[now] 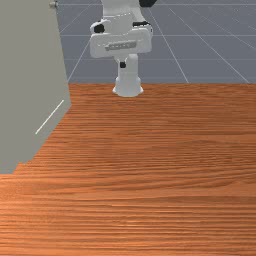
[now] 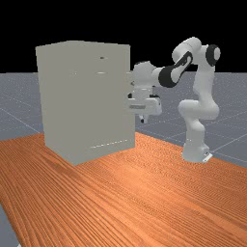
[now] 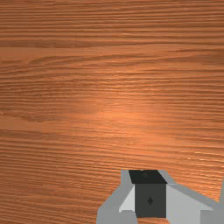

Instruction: Open the cabinet door

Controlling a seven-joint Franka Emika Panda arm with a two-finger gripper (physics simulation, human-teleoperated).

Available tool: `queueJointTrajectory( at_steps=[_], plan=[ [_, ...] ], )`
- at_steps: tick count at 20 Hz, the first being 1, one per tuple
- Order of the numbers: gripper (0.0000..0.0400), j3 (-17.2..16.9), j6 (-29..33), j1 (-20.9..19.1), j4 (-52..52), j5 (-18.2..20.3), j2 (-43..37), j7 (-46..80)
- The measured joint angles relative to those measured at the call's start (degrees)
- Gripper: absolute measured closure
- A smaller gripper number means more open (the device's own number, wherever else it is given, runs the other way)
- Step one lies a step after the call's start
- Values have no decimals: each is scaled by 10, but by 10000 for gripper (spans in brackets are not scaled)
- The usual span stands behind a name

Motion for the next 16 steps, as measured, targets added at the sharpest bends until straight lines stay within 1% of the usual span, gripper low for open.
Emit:
queueJointTrajectory(
  at_steps=[3, 5, 7, 9, 11, 14, 16],
  plan=[
    [400, 20, -7, -16, -128, -26, -194, 24],
    [400, 31, -13, -26, -203, -38, -302, 32],
    [400, 37, -33, -42, -240, -51, -394, 39],
    [400, 41, -67, -60, -254, -64, -480, 43],
    [400, 25, -120, -78, -253, -73, -547, 35],
    [400, 6, -190, -105, -235, -96, -614, 17],
    [400, 2, -216, -132, -225, -132, -647, 6]
  ],
)
